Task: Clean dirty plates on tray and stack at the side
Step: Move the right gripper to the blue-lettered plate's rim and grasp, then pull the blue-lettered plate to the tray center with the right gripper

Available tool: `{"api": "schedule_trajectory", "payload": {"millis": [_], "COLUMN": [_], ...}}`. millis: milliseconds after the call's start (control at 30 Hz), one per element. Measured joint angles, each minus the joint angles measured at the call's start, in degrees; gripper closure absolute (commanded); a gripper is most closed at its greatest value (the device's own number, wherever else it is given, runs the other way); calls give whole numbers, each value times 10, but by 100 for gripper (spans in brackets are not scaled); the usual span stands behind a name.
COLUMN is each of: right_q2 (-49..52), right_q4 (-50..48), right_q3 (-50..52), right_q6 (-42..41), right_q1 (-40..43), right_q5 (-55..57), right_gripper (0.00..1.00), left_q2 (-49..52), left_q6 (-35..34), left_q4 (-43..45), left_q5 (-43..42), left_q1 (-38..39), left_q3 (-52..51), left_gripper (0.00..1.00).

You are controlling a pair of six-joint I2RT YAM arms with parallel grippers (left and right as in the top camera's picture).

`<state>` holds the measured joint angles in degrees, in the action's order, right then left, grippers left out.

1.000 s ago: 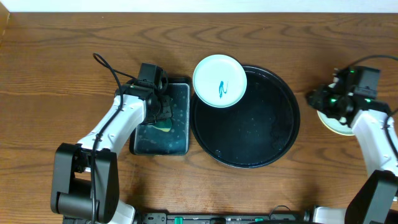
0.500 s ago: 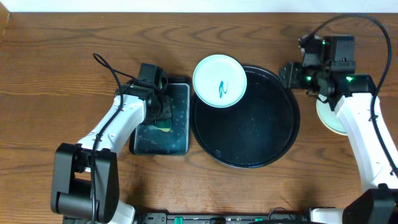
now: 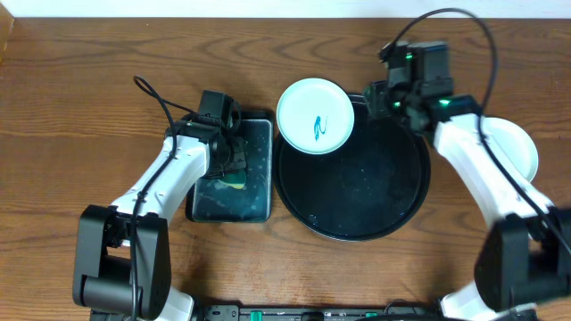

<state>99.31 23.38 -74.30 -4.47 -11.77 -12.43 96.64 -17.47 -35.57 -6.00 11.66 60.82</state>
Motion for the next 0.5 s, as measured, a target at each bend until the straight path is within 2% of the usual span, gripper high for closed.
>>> {"api": "schedule_trajectory", "payload": {"millis": [267,500], "right_q2": [109,166], "right_q4": [-30,-72], "right_q3": [0,0], "right_q6": [-12,-48], "right_q1": [-28,-39], "right_q5": [39,57], "right_gripper": [73,79], "left_q2": [0,0], "left_q6": [0,0], "left_q4": [0,0], "left_q5": [0,0], "left_q1": [0,0], "left_q3": [0,0], "left_gripper": [93,93]}}
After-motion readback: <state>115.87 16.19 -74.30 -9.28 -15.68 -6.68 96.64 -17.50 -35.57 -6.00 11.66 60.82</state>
